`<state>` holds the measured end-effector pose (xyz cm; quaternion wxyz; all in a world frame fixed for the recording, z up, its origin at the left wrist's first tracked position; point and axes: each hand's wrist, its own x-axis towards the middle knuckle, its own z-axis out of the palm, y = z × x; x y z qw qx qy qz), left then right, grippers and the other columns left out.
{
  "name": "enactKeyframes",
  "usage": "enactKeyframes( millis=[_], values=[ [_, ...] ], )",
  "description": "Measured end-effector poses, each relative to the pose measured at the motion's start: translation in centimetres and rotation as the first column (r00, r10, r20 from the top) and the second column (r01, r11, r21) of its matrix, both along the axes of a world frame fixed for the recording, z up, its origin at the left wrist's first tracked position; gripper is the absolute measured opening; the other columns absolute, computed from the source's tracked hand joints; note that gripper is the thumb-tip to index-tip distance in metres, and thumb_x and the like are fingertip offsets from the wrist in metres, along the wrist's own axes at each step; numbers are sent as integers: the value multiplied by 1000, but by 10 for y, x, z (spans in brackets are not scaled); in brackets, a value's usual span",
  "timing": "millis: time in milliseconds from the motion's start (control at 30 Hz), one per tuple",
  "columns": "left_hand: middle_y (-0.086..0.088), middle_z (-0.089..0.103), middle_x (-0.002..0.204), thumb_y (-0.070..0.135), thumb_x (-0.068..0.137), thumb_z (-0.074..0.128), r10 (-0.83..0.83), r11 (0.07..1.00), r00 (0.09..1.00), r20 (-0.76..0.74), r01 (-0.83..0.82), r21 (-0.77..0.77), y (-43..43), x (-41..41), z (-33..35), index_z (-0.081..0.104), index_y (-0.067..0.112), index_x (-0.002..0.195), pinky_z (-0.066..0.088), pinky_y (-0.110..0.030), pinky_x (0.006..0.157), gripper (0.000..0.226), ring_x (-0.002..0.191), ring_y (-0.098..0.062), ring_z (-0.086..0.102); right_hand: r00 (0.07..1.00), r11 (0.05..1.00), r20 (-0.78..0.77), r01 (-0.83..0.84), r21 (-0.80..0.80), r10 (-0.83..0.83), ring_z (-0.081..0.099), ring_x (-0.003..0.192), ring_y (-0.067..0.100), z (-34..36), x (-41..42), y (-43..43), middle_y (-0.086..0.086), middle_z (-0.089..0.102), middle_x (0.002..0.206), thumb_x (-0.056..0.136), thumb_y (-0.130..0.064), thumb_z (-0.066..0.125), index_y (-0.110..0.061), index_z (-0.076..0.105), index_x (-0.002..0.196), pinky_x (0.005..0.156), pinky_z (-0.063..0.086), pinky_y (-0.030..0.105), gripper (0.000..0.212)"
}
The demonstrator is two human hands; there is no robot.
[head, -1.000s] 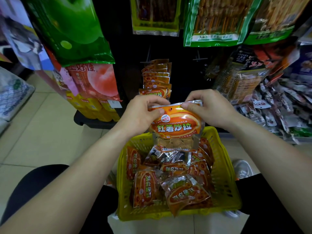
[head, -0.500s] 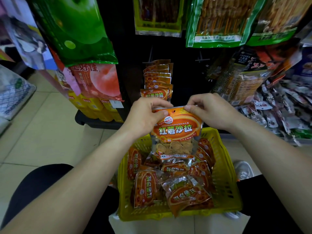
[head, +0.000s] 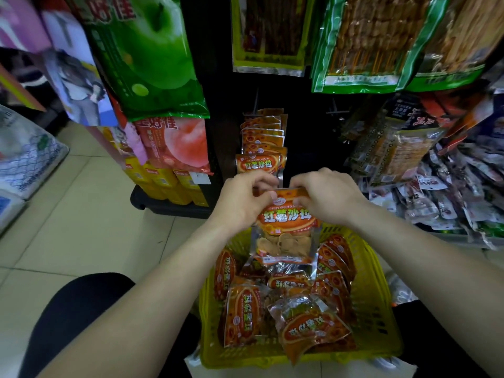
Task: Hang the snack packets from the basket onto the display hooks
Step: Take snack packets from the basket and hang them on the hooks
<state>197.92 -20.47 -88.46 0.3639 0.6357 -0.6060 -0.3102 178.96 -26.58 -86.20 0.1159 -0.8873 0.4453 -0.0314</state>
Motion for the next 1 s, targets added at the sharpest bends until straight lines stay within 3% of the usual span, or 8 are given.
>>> enactKeyframes(
  millis=[100,233,367,500,633,800,1000],
  values=[
    [13,68,101,23,83,80,113,993,993,-36,-111,47,-1,24,-3,60,36,112,54,-22,77,38,92,-6,66,999,997,-3,38,-73,-39,63,97,24,3,11,-19,-6,64,96,92,-37,65,-39,60,105,65,38,31,14],
    [6,66,106,24,85,78,184,973,982,50,-189,135,7,54,-18,62,23,117,56,-31,81,36,90,-16,67,997,994,41,74,-80,-71,63,101,27,7,25,-48,-2,67,105,90,-38,67,-38,63,109,69,40,32,19],
    [5,68,110,30,88,74,99,954,973,206,-152,259,5,65,-48,65,22,121,48,-21,78,35,90,-11,66,995,989,28,98,-114,-96,64,100,26,-17,45,-73,1,67,111,93,-34,63,-36,62,113,70,46,33,19],
    [5,69,117,34,91,69,51,930,965,258,-140,340,-18,59,-86,65,28,125,40,-17,77,35,94,-6,60,989,982,-5,145,-125,-146,65,95,25,-62,65,-98,4,67,111,95,-33,62,-31,60,121,65,46,31,26],
    [3,66,126,33,93,66,24,875,975,220,-127,467,-49,45,-136,61,34,129,44,-20,81,37,100,-13,61,984,984,1,177,9,-177,65,98,25,-114,78,-124,4,66,116,93,-36,63,-33,60,123,69,51,32,31],
    [3,63,130,32,93,61,39,852,977,210,-143,504,-79,39,-179,57,37,132,53,-30,88,39,104,-19,64,988,980,46,139,144,-146,61,108,29,-157,95,-145,9,59,128,92,-38,62,-35,56,130,83,54,38,39],
    [1,62,132,34,95,58,81,826,970,228,-193,530,-111,38,-215,46,43,141,54,-37,91,49,102,-21,64,990,983,78,103,155,-117,62,104,29,-183,109,-174,6,64,120,94,-33,60,-29,61,125,74,48,33,31]
  ],
)
